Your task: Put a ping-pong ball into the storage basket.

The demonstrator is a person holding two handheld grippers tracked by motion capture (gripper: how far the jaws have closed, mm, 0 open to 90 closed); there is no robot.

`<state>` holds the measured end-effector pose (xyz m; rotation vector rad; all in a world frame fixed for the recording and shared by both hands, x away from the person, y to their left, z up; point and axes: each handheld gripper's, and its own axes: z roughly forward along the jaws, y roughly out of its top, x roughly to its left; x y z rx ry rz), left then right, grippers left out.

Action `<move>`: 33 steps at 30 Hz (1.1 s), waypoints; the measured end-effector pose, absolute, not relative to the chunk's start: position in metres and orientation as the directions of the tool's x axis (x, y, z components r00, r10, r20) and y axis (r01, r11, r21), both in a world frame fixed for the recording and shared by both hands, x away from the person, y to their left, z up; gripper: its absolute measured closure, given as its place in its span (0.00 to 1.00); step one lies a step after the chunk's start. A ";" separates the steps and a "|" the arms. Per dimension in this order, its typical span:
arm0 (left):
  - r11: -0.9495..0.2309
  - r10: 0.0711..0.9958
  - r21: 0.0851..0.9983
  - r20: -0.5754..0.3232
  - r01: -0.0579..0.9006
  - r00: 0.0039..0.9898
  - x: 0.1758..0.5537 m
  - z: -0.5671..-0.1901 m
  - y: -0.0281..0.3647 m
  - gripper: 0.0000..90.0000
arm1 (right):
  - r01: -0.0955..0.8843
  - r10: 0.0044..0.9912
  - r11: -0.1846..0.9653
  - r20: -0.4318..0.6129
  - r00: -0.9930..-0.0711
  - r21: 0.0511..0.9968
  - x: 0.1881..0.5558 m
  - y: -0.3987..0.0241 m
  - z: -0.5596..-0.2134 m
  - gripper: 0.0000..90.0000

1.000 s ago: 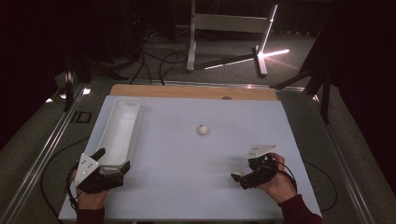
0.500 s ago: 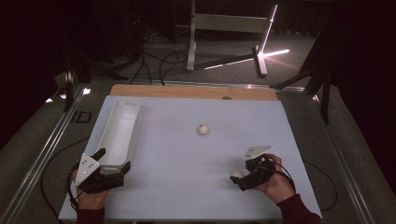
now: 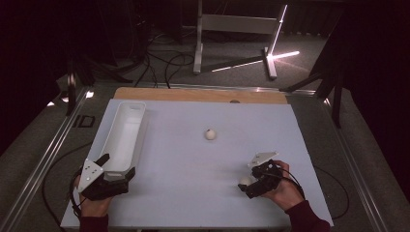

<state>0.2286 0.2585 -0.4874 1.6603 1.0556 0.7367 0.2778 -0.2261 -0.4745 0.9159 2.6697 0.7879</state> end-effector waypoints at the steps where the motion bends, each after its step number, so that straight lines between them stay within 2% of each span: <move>1: -0.124 0.901 0.947 -0.017 0.296 0.434 0.229 -0.487 0.259 0.00 | 0.506 0.621 0.663 -0.028 -0.783 0.552 0.278 -0.226 -0.474 0.09; 8: -0.123 0.901 0.947 -0.018 0.296 0.434 0.229 -0.487 0.259 0.00 | 0.513 0.617 0.684 -0.036 -0.786 0.519 0.277 -0.222 -0.478 0.09; 21: -0.120 0.904 0.947 -0.020 0.299 0.427 0.229 -0.488 0.259 0.00 | 0.509 0.604 0.723 -0.070 -0.794 0.467 0.277 -0.215 -0.485 0.18; 33: -0.120 0.905 0.947 -0.020 0.299 0.426 0.229 -0.488 0.260 0.00 | 0.518 0.600 0.738 -0.068 -0.797 0.432 0.278 -0.212 -0.489 0.32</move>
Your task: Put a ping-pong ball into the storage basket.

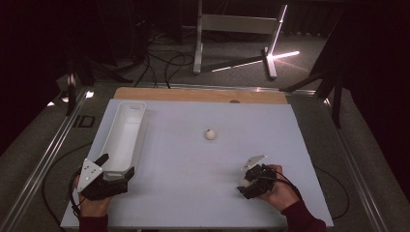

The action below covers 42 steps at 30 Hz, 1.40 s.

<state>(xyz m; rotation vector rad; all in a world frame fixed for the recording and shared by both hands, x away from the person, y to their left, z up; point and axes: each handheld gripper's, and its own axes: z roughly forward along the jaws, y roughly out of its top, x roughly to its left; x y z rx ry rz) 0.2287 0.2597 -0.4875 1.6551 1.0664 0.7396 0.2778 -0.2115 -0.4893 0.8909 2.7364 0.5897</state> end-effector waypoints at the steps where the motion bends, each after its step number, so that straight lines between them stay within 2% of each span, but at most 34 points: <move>1: -0.120 0.905 0.946 -0.020 0.300 0.426 0.229 -0.488 0.260 0.00 | 0.523 0.602 0.738 -0.066 -0.796 0.427 0.278 -0.211 -0.490 0.33; 9: -0.118 0.905 0.947 -0.022 0.298 0.426 0.229 -0.487 0.260 0.00 | 0.520 0.592 0.750 -0.063 -0.803 0.410 0.279 -0.209 -0.493 0.41; 12: -0.115 0.905 0.947 -0.024 0.299 0.424 0.229 -0.487 0.260 0.00 | 0.523 0.590 0.756 -0.066 -0.804 0.393 0.279 -0.208 -0.495 0.46; 15: -0.116 0.905 0.948 -0.022 0.298 0.425 0.228 -0.487 0.260 0.00 | 0.524 0.590 0.757 -0.064 -0.805 0.390 0.279 -0.207 -0.495 0.55; 24: -0.117 0.905 0.948 -0.022 0.298 0.425 0.229 -0.488 0.260 0.00 | 0.514 0.582 0.758 -0.060 -0.811 0.401 0.277 -0.206 -0.493 0.56; 42: -0.116 0.904 0.948 -0.022 0.296 0.426 0.228 -0.487 0.260 0.00 | 0.498 0.579 0.737 -0.046 -0.814 0.458 0.272 -0.192 -0.462 0.56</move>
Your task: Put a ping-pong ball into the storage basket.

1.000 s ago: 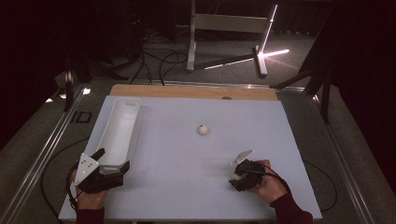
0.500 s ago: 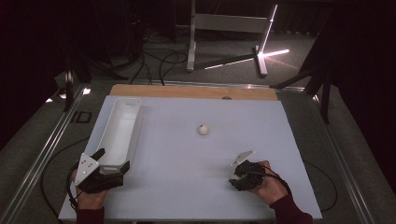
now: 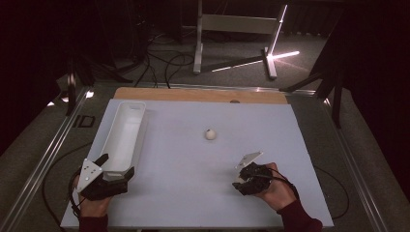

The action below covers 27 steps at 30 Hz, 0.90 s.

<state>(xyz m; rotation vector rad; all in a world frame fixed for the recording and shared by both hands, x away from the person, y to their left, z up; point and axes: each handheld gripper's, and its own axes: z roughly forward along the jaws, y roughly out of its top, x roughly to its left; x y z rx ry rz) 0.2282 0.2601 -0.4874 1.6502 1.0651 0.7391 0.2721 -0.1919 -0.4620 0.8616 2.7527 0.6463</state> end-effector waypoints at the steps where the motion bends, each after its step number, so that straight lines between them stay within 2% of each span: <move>1: -0.116 0.904 0.948 -0.022 0.296 0.426 0.228 -0.487 0.260 0.00 | 0.496 0.577 0.736 -0.045 -0.815 0.461 0.272 -0.191 -0.461 0.56; 27: -0.125 0.903 0.947 -0.015 0.296 0.429 0.228 -0.488 0.259 0.00 | 0.459 0.576 0.716 -0.073 -0.814 0.526 0.283 -0.180 -0.424 0.56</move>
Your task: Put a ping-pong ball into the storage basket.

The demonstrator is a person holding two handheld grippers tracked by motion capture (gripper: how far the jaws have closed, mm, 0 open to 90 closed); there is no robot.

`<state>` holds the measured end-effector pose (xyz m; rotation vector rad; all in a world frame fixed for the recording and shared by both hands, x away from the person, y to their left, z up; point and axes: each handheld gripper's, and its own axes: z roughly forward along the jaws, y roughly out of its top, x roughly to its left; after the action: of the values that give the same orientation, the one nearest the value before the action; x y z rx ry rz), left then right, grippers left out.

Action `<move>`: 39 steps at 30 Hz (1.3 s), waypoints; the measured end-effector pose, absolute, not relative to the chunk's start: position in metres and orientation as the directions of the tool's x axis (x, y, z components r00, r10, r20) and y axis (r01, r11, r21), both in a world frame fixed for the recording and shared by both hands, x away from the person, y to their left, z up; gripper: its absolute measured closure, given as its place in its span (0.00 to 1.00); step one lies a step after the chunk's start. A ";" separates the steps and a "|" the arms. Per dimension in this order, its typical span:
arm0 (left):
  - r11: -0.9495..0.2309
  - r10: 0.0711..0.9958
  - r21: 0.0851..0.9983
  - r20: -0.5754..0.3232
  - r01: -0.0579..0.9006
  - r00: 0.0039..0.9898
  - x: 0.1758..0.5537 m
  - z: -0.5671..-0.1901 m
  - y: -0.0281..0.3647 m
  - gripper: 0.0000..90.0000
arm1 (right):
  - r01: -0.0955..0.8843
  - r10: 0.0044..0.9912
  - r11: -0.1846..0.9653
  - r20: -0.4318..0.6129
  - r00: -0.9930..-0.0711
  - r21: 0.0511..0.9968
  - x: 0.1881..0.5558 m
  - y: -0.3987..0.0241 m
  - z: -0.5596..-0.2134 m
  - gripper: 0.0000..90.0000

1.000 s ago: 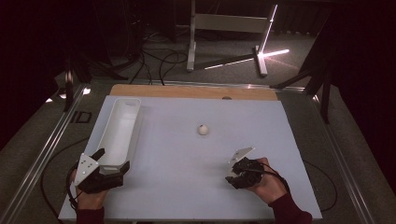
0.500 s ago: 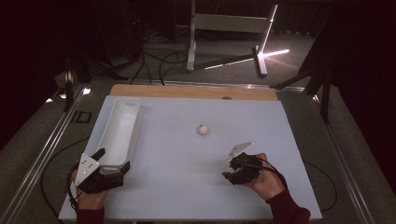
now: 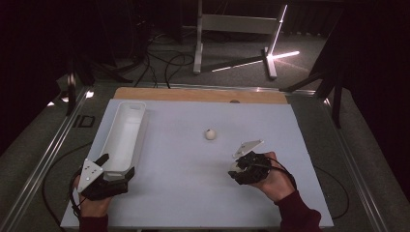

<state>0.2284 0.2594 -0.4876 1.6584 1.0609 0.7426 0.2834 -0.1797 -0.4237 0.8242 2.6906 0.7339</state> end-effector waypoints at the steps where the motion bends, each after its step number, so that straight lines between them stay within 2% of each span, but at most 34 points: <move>1: -0.125 0.903 0.947 -0.015 0.296 0.429 0.228 -0.488 0.259 0.00 | 0.459 0.576 0.716 -0.073 -0.814 0.526 0.283 -0.180 -0.424 0.56; 39: -0.125 0.902 0.947 -0.016 0.296 0.432 0.228 -0.488 0.260 0.00 | 0.389 0.544 0.715 -0.114 -0.831 0.580 0.316 -0.148 -0.381 0.56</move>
<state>0.2284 0.2601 -0.4875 1.6598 1.0584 0.7383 0.3161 -0.1484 -0.3813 0.7365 2.6458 0.8035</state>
